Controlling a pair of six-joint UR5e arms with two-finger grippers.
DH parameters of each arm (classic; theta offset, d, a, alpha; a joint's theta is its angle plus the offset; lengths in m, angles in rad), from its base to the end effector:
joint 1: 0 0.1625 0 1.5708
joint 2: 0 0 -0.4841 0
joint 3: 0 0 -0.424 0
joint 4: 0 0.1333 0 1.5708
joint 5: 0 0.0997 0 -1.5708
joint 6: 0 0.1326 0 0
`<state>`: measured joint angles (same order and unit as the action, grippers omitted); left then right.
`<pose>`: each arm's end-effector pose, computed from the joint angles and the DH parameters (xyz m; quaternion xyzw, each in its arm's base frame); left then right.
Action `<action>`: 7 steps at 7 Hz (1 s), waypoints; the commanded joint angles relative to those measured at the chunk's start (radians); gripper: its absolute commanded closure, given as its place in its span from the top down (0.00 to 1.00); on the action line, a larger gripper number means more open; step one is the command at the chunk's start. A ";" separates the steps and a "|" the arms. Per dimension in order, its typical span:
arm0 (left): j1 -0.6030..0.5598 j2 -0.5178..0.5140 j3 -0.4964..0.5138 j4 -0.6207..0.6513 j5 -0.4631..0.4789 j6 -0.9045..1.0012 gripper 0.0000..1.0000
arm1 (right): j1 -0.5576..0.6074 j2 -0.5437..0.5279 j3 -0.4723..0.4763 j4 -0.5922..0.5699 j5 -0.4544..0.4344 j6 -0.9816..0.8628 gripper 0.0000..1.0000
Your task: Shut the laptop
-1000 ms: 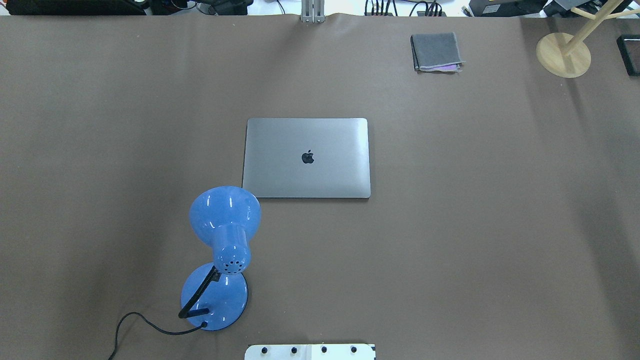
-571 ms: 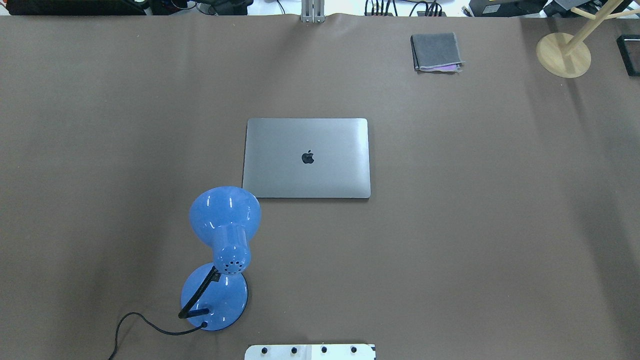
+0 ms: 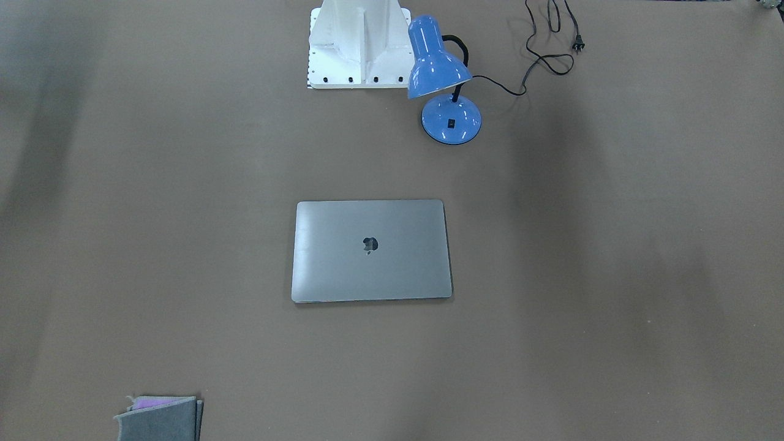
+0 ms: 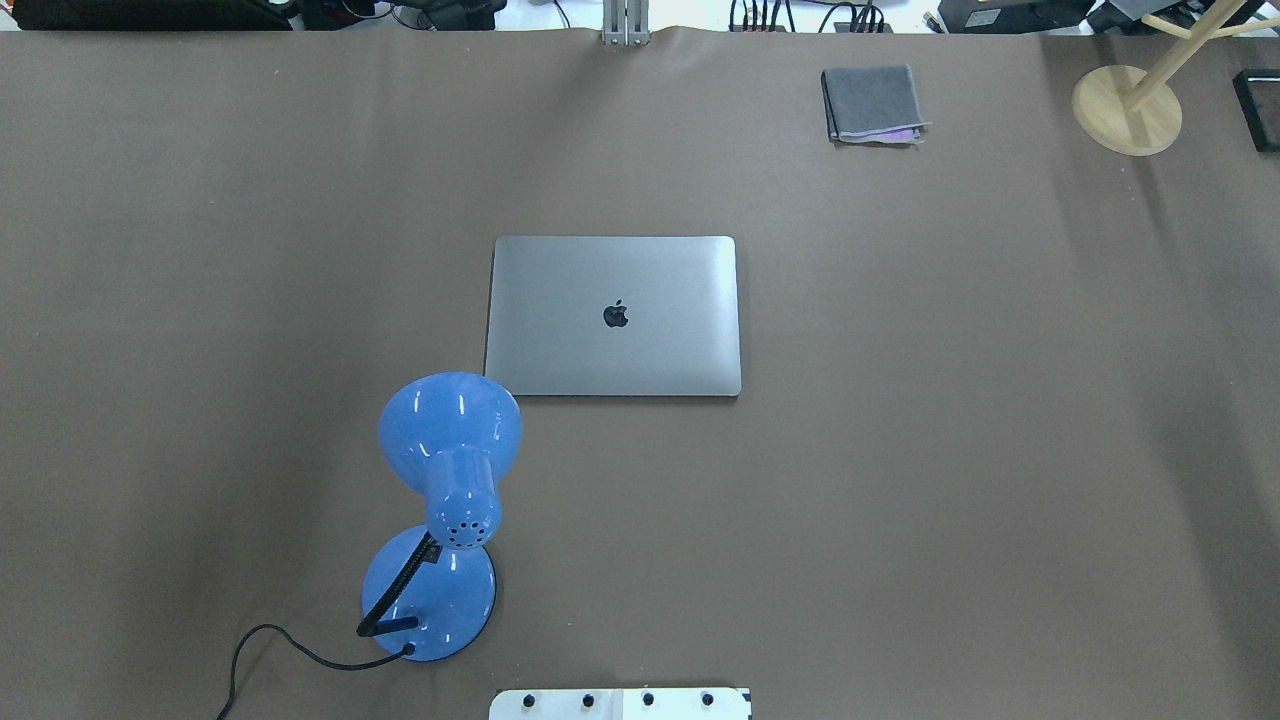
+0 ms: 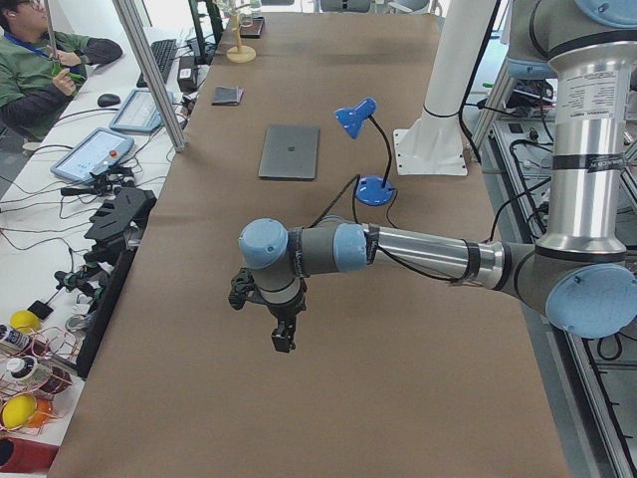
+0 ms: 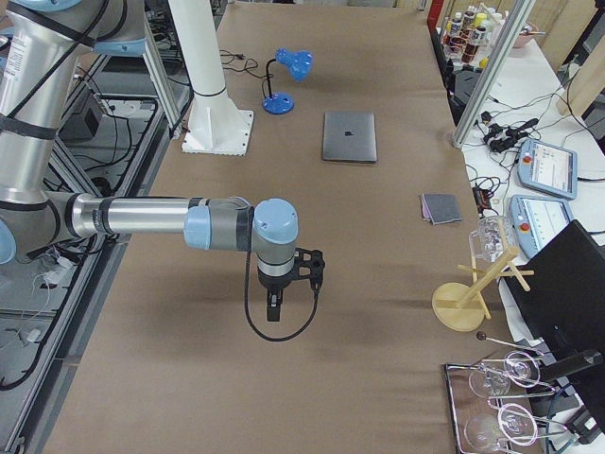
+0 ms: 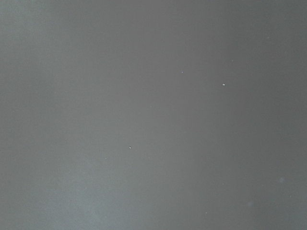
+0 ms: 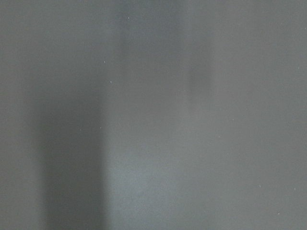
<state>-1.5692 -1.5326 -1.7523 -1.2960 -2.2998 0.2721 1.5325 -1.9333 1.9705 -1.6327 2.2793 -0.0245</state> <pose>-0.0442 -0.4871 0.6968 -0.0129 0.3607 0.1040 0.9268 0.0336 -0.3508 0.7025 -0.0140 -0.3468 -0.0252 0.9375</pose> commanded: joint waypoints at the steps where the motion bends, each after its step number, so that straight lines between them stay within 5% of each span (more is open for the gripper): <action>1: 0.000 -0.006 -0.004 0.000 -0.001 -0.001 0.98 | 0.000 0.002 0.001 0.001 0.009 0.000 1.00; 7: 0.000 -0.006 0.005 0.000 -0.007 -0.002 0.98 | 0.000 0.002 0.001 0.001 0.009 -0.002 1.00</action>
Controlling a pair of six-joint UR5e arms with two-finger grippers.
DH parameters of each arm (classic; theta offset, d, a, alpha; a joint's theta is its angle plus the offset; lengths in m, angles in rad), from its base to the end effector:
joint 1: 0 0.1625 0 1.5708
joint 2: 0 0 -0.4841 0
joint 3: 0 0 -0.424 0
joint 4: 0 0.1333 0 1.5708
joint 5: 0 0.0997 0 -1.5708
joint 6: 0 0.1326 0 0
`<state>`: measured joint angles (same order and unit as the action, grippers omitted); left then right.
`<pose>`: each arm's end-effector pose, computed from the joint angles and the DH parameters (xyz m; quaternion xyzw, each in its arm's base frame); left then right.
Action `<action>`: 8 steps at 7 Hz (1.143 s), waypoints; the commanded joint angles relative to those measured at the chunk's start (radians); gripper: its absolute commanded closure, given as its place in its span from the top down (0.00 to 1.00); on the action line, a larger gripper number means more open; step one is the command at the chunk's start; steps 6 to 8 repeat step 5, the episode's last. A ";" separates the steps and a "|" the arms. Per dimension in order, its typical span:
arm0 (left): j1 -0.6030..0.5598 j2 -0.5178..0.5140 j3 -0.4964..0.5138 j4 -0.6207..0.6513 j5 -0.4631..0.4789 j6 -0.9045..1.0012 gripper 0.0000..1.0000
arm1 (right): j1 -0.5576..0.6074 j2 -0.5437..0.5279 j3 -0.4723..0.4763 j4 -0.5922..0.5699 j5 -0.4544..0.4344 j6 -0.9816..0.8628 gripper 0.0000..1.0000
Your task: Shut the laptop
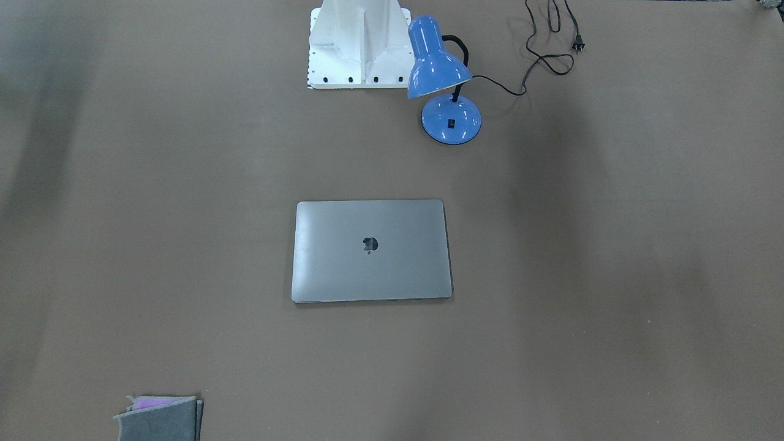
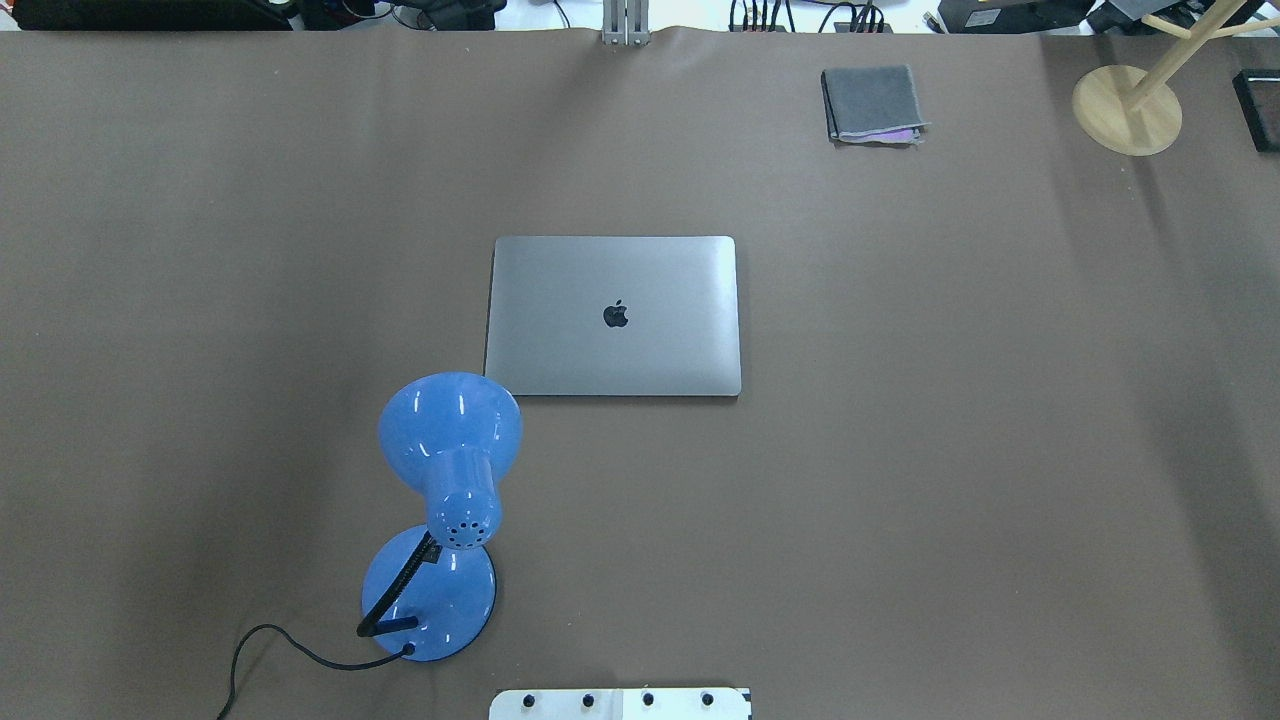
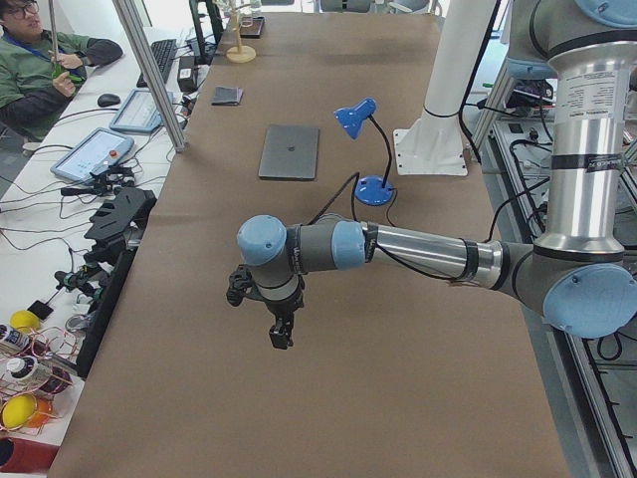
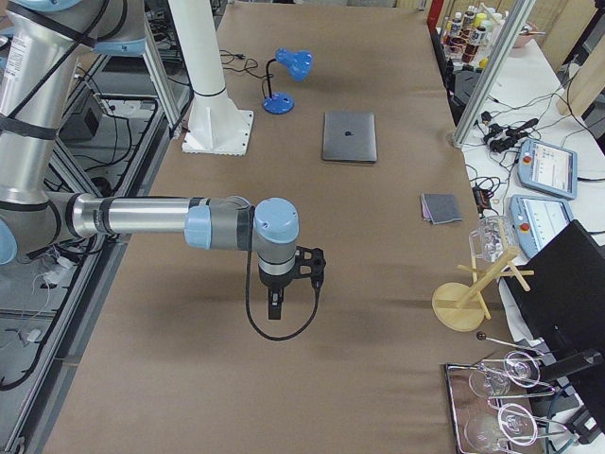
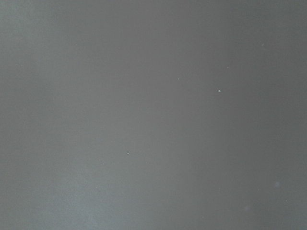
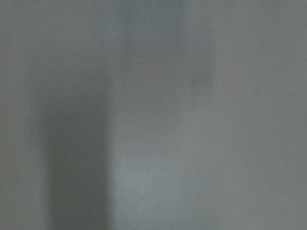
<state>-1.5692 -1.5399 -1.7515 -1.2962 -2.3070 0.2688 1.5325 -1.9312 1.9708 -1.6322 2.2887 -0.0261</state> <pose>-0.0435 -0.4911 0.6930 -0.0098 0.3637 0.1033 0.9257 0.0326 -0.3520 0.7007 -0.0124 -0.3512 -0.0263 0.9358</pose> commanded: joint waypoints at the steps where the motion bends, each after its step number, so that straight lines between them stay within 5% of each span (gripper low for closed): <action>1: 0.000 0.007 0.004 0.000 0.000 0.000 0.98 | 0.000 0.000 0.000 0.000 0.000 -0.001 1.00; 8: 0.000 0.015 0.009 0.000 0.000 0.001 0.98 | 0.000 0.001 0.000 0.000 -0.002 -0.001 1.00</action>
